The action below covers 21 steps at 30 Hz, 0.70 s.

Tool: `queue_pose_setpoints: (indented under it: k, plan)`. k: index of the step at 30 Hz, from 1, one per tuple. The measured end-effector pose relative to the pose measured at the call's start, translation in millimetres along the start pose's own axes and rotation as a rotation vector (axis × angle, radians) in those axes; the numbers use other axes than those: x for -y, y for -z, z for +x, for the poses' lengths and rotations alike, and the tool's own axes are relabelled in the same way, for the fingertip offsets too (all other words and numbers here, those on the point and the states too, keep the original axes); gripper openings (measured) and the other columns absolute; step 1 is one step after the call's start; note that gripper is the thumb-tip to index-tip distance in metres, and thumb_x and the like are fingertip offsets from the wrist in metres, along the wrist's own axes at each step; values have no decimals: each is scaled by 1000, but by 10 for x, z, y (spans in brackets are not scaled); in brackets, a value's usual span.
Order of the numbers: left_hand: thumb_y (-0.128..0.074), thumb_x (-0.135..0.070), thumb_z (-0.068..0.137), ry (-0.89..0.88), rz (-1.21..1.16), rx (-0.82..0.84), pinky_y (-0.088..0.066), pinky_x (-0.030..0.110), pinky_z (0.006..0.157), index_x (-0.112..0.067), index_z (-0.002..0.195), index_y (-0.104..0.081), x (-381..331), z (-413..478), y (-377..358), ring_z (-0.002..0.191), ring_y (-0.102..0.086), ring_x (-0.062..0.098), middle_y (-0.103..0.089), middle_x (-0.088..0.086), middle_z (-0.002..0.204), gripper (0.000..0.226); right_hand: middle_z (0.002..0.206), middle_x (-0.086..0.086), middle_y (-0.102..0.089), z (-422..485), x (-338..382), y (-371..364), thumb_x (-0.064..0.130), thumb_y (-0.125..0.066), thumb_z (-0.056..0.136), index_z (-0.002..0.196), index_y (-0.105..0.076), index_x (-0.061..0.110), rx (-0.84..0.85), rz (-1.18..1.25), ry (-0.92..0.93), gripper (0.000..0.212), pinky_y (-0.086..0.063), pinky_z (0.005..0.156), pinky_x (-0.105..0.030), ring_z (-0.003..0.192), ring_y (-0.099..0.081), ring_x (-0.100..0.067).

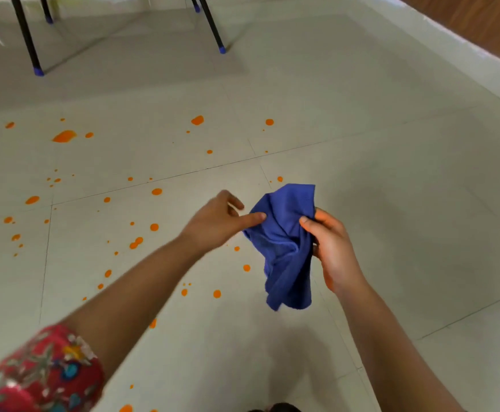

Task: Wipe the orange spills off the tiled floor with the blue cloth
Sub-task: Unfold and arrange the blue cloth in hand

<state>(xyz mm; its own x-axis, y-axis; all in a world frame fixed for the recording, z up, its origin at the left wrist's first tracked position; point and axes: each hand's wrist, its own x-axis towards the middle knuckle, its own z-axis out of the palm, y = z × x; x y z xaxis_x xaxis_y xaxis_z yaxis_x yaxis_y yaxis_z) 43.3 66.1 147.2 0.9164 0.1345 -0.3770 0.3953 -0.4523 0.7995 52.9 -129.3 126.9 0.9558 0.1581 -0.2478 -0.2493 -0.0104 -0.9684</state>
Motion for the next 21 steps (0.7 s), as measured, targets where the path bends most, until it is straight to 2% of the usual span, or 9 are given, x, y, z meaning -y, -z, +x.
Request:
queue_pose_setpoints:
  k: [3,5,8,10,12,14,17,19,21]
  plan:
    - [-71,-49,76,-191,-71,101,-36,5,82,-35,130,-49,-80,-69,205,119,-46,-5,-50,-17,130,60,82,-9,-60,1,148,-64,3,-49,94,90,-62,-3,115,-109,3,14,-46,73,-30,76,-58,-15]
    - [-71,-41,79,-228,-153,171,-41,4,86,-35,126,-55,-151,-126,310,116,-51,-9,-59,-19,124,49,73,-10,-51,-9,207,-156,9,-55,89,86,-53,-11,171,-155,21,21,-41,66,-28,68,-51,-15]
    - [-70,-19,85,-285,-174,101,-52,24,83,-13,98,-70,-183,-200,366,91,-68,15,-73,3,97,14,69,-10,-43,-36,218,-230,23,-57,76,78,-48,-9,197,-91,-18,33,-34,63,-31,67,-42,-20]
    - [-68,-14,87,-308,-239,46,-52,30,78,-5,91,-69,-148,-266,378,83,-67,27,-71,10,89,10,64,-7,-45,-61,194,-248,27,-64,75,73,-49,2,214,-169,-21,29,-34,57,-28,61,-42,-20]
    - [-64,-13,89,-325,-356,2,-50,21,69,-5,89,-66,-131,-343,424,75,-64,16,-68,5,83,8,61,9,-59,-98,93,-231,29,-69,74,81,-57,18,234,-639,93,18,-44,54,-28,57,-54,-16]
    - [-59,-14,92,-297,-478,-74,-46,17,60,-10,89,-63,-96,-364,505,68,-59,9,-65,-2,77,7,60,9,-62,-118,-40,-175,23,-62,71,83,-57,24,140,-1062,216,13,-46,57,-30,59,-56,-17]
    - [-54,-18,96,-239,-491,-153,-43,14,55,-17,87,-60,27,-326,656,63,-57,4,-63,-11,69,11,55,6,-46,-121,-74,-23,17,-56,74,71,-52,13,123,-711,218,6,-33,54,-33,55,-38,-16]
    - [-52,-20,97,-192,-446,-119,-45,15,55,-18,91,-60,145,-290,715,65,-58,6,-64,-9,73,11,64,5,-53,-103,42,55,12,-64,84,71,-58,13,267,-455,195,14,-38,61,-27,63,-46,-11]
    - [-51,-20,98,-137,-406,-54,-50,19,60,-15,100,-63,262,-246,719,74,-63,11,-66,-3,84,13,78,8,-65,-79,74,70,12,-67,85,82,-66,14,390,-311,133,4,-45,75,-19,78,-60,-8]
